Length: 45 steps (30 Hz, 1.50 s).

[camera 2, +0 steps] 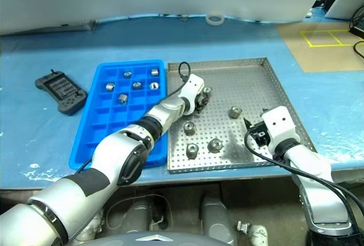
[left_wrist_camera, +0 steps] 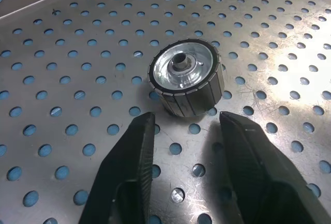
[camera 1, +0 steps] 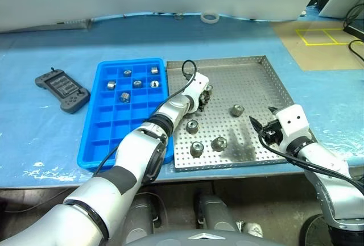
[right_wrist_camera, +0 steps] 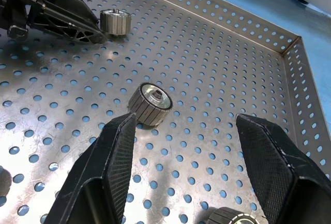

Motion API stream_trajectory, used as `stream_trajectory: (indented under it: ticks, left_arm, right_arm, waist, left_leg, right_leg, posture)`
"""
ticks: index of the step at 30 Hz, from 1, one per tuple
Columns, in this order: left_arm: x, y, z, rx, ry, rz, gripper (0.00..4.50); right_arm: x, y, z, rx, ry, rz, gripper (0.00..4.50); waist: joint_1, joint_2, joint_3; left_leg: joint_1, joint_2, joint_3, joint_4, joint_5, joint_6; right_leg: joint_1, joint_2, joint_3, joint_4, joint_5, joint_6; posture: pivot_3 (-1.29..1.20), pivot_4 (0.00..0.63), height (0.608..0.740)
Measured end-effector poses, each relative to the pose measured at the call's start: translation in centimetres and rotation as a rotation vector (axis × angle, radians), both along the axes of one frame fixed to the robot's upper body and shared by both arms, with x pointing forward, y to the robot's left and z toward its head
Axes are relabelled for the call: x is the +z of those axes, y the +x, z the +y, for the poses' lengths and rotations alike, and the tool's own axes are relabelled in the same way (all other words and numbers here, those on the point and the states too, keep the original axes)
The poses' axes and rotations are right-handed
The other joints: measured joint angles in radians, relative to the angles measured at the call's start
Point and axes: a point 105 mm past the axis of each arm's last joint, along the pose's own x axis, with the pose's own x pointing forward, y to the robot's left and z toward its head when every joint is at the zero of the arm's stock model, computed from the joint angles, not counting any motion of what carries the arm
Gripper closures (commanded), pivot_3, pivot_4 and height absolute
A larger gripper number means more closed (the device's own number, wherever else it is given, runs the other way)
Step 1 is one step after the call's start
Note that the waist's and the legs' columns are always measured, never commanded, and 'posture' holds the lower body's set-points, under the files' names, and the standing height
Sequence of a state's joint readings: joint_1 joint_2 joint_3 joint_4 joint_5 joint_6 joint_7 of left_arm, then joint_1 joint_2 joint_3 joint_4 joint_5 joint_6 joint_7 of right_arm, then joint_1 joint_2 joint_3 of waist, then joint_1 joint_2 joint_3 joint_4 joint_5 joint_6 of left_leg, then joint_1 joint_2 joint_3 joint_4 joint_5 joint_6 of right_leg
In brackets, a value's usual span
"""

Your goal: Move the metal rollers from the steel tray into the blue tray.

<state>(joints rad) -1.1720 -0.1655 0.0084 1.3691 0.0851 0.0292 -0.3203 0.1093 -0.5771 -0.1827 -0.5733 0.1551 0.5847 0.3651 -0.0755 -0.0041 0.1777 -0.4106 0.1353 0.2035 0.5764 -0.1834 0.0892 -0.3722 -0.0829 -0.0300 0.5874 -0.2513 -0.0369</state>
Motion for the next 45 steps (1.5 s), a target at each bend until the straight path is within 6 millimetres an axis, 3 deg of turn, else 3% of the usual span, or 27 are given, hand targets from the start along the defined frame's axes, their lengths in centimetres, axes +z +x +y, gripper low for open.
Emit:
stream_trajectory:
  ticks: [2,5,16,19,25,33,40,45]
  left_arm:
    - [0.0,0.0,0.0,-0.001,0.0,0.0,2.44]
    - [0.0,-0.2,-0.2,-0.019,-0.012,0.009,2.98]
    - [0.2,-0.3,-0.2,-0.061,-0.005,0.01,2.98]
    - [1.0,-0.4,-0.6,-0.135,0.021,-0.01,2.39]
    - [4.6,0.5,-1.0,-0.218,0.168,-0.158,0.43]
    - [3.7,0.8,-0.4,-0.241,0.404,-0.264,0.43]
    - [4.5,0.7,-2.0,-0.196,0.411,-0.358,0.43]
    - [4.3,0.8,-2.0,-0.195,0.509,-0.443,0.43]
  right_arm:
    - [-0.2,-0.1,0.0,-0.003,0.0,0.005,1.26]
    - [-0.2,-0.1,-0.1,-0.006,-0.004,0.006,1.26]
    - [-0.5,-0.2,-0.1,-0.011,0.004,0.013,1.26]
    - [-0.6,-0.3,-0.1,-0.012,0.009,0.014,1.26]
    - [0.0,0.3,0.4,0.001,0.016,-0.014,1.26]
    - [-0.4,0.3,0.9,0.0,0.028,-0.013,1.26]
    - [-1.6,-0.3,0.8,-0.029,0.04,0.019,1.26]
    - [-1.7,-1.2,1.1,-0.039,0.043,0.018,1.26]
  waist:
    - [0.0,0.0,0.0]
    - [-0.001,0.0,0.0]
    - [-0.002,0.0,0.0]
    - [-0.001,0.0,0.0]
    - [-0.001,0.001,0.0]
    - [0.002,0.002,0.0]
    - [-0.003,0.002,0.0]
    - [-0.029,0.002,0.0]
  left_leg:
    - [0.0,0.0,0.0,0.0,0.0,0.0]
    - [0.0,0.0,0.0,0.0,0.0,0.0]
    - [0.0,0.0,0.0,0.0,0.0,0.0]
    - [-0.001,0.0,0.0,0.0,0.0,0.0]
    - [-0.001,0.0,0.0,0.0,0.0,0.0]
    - [-0.001,0.0,0.0,0.0,0.0,0.0]
    - [-0.002,-0.001,0.0,0.0,-0.001,0.001]
    - [-0.001,-0.001,0.0,0.0,-0.001,0.001]
  right_leg:
    - [0.0,0.0,0.0,0.0,0.0,0.0]
    - [0.0,0.0,0.0,0.0,0.0,0.0]
    - [0.0,0.0,0.0,0.0,0.0,0.0]
    - [-0.001,0.0,0.0,0.0,0.0,0.0]
    - [-0.001,0.0,0.0,0.0,0.0,0.0]
    - [-0.001,-0.001,0.0,0.0,0.0,0.0]
    - [-0.001,-0.002,-0.001,0.0,0.0,0.0]
    - [-0.001,-0.002,-0.001,0.0,0.0,0.0]
  posture:
    - [-0.53,0.15,0.74]
    - [-0.53,0.15,0.74]
    - [-0.51,0.15,0.74]
    - [-0.5,0.15,0.74]
    - [-0.49,0.15,0.74]
    - [-0.52,0.15,0.74]
    - [-0.58,0.15,0.74]
    - [-0.62,0.15,0.74]
